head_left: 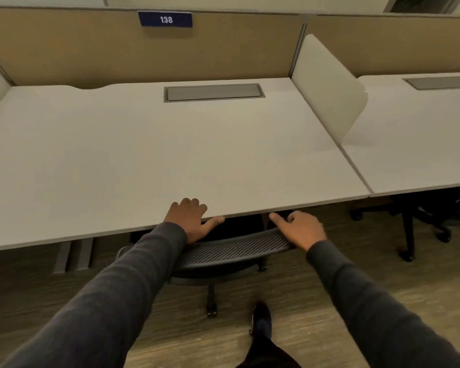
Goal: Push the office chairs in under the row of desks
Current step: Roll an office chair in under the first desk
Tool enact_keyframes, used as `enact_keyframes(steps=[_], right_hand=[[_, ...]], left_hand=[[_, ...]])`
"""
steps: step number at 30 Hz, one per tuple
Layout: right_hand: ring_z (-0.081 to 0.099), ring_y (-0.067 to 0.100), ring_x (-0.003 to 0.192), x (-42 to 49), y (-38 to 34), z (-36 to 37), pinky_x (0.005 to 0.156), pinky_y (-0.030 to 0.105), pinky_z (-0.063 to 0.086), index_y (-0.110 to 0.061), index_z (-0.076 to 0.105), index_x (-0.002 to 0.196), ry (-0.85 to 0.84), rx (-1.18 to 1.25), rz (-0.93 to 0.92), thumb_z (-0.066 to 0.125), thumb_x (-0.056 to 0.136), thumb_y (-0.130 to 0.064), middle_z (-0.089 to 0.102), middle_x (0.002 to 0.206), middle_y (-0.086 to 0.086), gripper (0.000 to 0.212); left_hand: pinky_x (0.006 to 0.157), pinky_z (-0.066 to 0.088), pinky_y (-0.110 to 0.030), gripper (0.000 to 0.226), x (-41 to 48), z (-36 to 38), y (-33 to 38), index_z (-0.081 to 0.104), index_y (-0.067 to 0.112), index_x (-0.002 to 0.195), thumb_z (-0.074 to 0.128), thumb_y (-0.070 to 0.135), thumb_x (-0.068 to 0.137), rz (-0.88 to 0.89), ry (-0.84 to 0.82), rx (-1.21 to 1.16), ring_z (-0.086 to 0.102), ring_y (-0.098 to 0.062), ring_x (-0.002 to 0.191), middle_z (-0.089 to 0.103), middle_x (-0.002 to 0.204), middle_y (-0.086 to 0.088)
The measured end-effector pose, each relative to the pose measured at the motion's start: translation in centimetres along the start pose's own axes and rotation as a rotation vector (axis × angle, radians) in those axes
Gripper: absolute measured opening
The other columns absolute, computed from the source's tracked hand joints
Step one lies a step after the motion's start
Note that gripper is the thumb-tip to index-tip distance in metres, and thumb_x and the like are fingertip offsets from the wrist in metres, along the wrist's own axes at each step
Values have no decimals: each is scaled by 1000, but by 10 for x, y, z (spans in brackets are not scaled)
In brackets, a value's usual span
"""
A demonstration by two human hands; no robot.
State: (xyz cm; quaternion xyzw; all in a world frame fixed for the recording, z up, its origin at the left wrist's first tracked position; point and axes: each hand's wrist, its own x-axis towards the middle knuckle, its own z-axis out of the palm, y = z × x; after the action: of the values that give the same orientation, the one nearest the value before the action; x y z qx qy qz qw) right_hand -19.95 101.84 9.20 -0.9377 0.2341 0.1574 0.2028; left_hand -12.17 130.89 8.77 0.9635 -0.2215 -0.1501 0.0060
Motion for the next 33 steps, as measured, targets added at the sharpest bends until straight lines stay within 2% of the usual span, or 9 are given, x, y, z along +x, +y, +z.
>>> enact_keyframes(steps=[2, 4, 7, 10, 13, 20, 26, 29, 33], right_hand=[[65, 32, 94, -1, -6, -5, 84, 38, 52, -12, 69, 94, -18, -43, 78, 44, 80, -86, 70, 104, 12, 79], [64, 35, 101, -5, -10, 0, 80, 37, 49, -9, 69, 102, -9, -50, 184, 50, 78, -84, 69, 111, 14, 81], [63, 35, 109, -22, -34, 16, 88, 38, 49, -8, 68, 119, -4, -32, 261, 55, 81, -77, 66, 123, 15, 80], [63, 34, 107, -43, -51, 32, 86, 37, 49, -6, 67, 120, 4, -21, 281, 56, 85, -69, 66, 121, 16, 73], [63, 34, 102, -61, -49, 46, 79, 36, 46, -5, 67, 117, 21, -8, 287, 55, 87, -65, 67, 118, 17, 68], [61, 35, 97, -83, -20, 49, 76, 35, 42, -6, 67, 119, 48, -42, 255, 53, 86, -67, 66, 118, 19, 71], [47, 21, 66, -93, -15, 45, 65, 34, 38, -15, 65, 97, 30, -55, 199, 53, 84, -68, 54, 81, 5, 56], [51, 25, 72, -99, -15, 52, 69, 34, 40, -15, 64, 91, 40, -28, 179, 51, 85, -66, 61, 89, 9, 53], [56, 23, 74, -106, -19, 65, 69, 34, 40, -15, 64, 94, 24, 31, 147, 47, 86, -67, 62, 85, 5, 55]], left_hand=[[90, 44, -41, 93, -18, 6, -26, 65, 24, 116, 13, 91, 78, -88, -136, -104, 56, -24, 104, 63, 116, -4], [88, 46, -39, 103, -33, 11, -47, 68, 24, 112, 13, 98, 69, -176, -282, -224, 60, -25, 99, 67, 113, -5], [81, 41, -36, 101, -57, 14, -83, 68, 19, 113, 23, 98, 69, -190, -328, -239, 60, -26, 100, 67, 117, -9], [75, 40, -35, 91, -79, 18, -107, 67, 21, 98, 26, 98, 69, -170, -303, -247, 58, -20, 88, 66, 102, -3], [68, 40, -34, 85, -99, 27, -111, 64, 22, 82, 24, 97, 70, -131, -249, -236, 58, -14, 79, 64, 85, 2], [72, 47, -34, 97, -157, 49, -79, 64, 21, 81, 14, 102, 62, -72, -103, -219, 61, -20, 80, 62, 79, 3], [78, 43, -40, 88, -206, 58, -57, 63, 23, 74, 11, 94, 74, -203, 50, -183, 59, -19, 76, 62, 74, 5], [85, 40, -45, 85, -235, 62, -50, 65, 22, 73, 11, 87, 80, -389, 190, -59, 60, -25, 87, 64, 78, 2], [75, 44, -40, 78, -258, 66, -56, 59, 20, 63, 17, 83, 83, -422, 302, -118, 60, -25, 75, 58, 69, 3]])
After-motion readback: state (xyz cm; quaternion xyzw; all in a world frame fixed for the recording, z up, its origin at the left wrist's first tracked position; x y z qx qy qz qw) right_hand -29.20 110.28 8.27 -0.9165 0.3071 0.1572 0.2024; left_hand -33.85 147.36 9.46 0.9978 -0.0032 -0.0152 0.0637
